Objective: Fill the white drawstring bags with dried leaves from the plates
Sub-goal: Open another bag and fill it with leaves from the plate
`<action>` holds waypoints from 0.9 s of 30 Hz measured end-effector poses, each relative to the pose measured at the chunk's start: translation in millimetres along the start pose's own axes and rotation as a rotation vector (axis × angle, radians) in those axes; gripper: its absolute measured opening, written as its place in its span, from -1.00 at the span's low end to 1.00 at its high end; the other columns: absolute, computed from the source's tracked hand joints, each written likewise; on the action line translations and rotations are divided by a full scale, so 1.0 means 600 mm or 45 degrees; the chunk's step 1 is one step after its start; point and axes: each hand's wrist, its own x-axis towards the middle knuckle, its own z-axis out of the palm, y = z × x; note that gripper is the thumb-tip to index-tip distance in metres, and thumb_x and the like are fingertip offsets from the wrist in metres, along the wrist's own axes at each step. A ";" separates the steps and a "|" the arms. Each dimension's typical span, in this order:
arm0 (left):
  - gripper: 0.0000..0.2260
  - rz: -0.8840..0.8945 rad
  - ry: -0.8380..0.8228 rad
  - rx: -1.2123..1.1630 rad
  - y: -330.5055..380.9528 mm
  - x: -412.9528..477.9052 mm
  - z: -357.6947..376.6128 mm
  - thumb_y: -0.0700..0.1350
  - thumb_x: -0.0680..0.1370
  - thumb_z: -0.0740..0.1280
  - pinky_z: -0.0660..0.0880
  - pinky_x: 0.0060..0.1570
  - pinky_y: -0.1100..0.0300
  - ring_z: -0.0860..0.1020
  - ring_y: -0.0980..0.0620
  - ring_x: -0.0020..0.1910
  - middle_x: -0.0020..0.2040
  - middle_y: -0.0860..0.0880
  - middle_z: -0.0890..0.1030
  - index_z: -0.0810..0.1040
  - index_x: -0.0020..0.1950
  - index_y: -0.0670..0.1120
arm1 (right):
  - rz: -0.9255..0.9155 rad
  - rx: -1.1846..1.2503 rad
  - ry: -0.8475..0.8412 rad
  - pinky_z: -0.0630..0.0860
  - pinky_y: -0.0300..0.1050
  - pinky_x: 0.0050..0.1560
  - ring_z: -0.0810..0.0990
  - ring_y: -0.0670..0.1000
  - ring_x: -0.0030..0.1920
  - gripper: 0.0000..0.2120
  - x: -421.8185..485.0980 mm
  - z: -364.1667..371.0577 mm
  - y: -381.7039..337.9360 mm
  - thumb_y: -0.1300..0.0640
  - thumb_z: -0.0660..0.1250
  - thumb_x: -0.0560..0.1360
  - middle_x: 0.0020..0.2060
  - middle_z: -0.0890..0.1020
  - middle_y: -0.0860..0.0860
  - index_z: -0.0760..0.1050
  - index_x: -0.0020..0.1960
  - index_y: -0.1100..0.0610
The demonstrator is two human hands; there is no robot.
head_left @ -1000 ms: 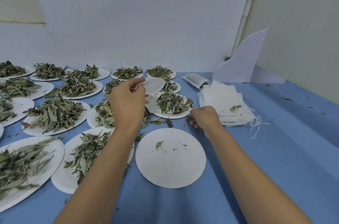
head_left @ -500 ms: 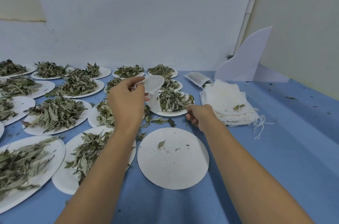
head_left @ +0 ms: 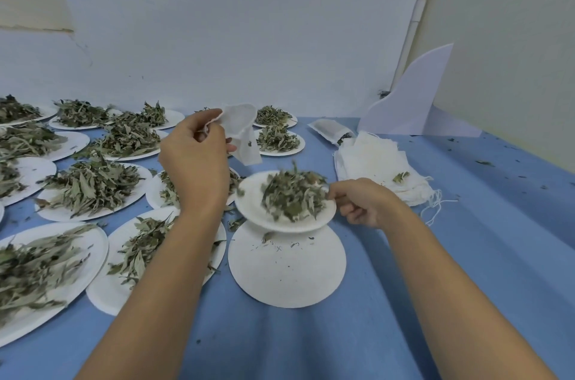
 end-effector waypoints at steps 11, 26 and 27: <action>-0.78 -0.014 -0.011 -0.032 0.004 -0.004 0.002 -0.27 0.54 0.25 0.37 -0.50 0.41 0.59 0.22 -0.45 -0.28 0.08 0.59 0.63 0.00 0.00 | 0.092 -0.595 -0.276 0.14 -0.33 -0.59 0.27 -0.12 -0.57 -0.78 -0.040 -0.003 -0.013 0.25 0.38 0.45 -0.49 0.41 -0.01 0.38 -0.29 0.14; -0.76 -0.005 -0.055 -0.003 -0.006 -0.007 0.005 -0.27 0.53 0.24 0.38 -0.46 0.44 0.59 0.22 -0.45 -0.21 0.11 0.61 0.64 0.03 -0.02 | 0.088 -0.769 -0.226 0.19 -0.34 -0.61 0.26 -0.11 -0.61 -0.80 -0.048 0.005 -0.020 0.18 0.48 0.40 -0.48 0.45 0.04 0.48 -0.12 0.22; -0.76 -0.009 -0.055 -0.007 -0.006 -0.007 0.005 -0.27 0.53 0.24 0.38 -0.46 0.44 0.59 0.22 -0.46 -0.22 0.11 0.61 0.64 0.03 -0.02 | 0.096 -0.777 -0.239 0.17 -0.34 -0.62 0.23 -0.10 -0.62 -0.80 -0.048 0.007 -0.020 0.18 0.48 0.40 -0.53 0.41 0.02 0.48 -0.15 0.21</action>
